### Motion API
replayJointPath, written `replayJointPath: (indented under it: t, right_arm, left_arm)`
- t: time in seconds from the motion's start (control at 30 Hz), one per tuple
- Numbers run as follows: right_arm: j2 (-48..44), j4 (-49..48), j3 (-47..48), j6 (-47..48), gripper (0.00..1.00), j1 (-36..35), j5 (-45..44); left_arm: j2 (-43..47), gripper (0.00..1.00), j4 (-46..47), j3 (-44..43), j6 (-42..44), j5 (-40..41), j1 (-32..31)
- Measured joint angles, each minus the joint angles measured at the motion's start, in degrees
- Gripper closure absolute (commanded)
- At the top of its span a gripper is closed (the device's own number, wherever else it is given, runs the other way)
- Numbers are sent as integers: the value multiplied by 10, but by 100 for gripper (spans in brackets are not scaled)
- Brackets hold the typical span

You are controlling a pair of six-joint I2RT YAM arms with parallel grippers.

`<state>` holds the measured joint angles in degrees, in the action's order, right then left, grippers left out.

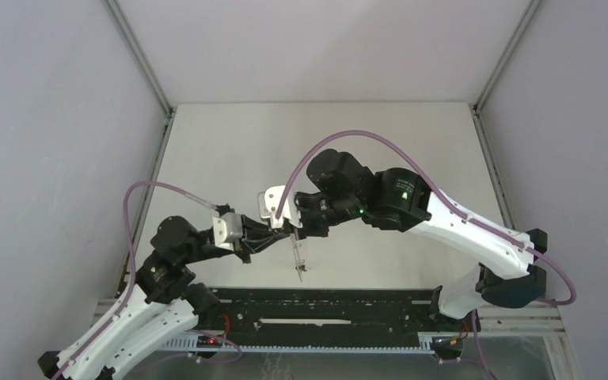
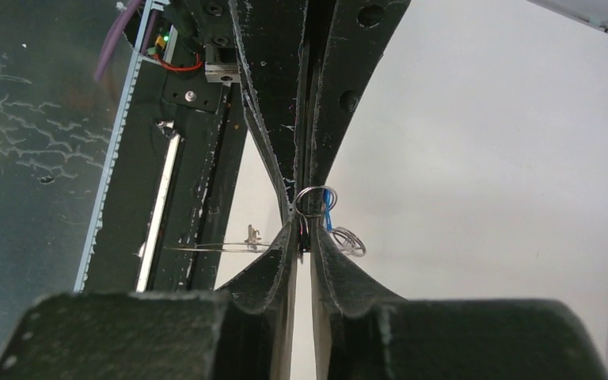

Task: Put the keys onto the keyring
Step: Adjust the key on the keyring.

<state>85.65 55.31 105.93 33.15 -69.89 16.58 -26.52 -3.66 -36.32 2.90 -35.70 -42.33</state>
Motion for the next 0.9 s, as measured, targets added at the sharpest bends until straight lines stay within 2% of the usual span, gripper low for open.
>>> replayJointPath:
  t: [0.03, 0.1, 0.37, 0.4, 0.47, 0.5, 0.63, 0.77, 0.9]
  right_arm:
    - [1, 1, 0, 0, 85, 0, 0]
    - [3, 2, 0, 0, 99, 0, 0]
    - [5, 2, 0, 0, 100, 0, -6]
    - [5, 1, 0, -1, 100, 0, -7]
    - [2, -8, -6, -9, 100, 4, -6]
    - [-1, -16, -14, -15, 100, 9, -2]
    - [-26, -54, -71, -47, 100, 30, 13]
    - [-51, -84, -126, -81, 100, 54, 37]
    - [-62, -98, -141, -102, 100, 67, 57]
  left_arm:
    - [0, 100, 0, 0, 0, 0, 0]
    - [0, 100, 0, 0, 0, 0, 0]
    - [0, 99, -4, 0, 0, 7, 0]
    - [0, 96, -4, 0, 0, 9, 0]
    - [0, 76, -5, 0, 0, 12, 0]
    - [0, 69, -6, 0, -1, 15, 0]
    - [0, 52, -13, 0, 3, 21, 0]
    - [7, 49, -52, 0, 18, 27, 0]
    - [31, 50, -108, -1, 54, 38, 0]
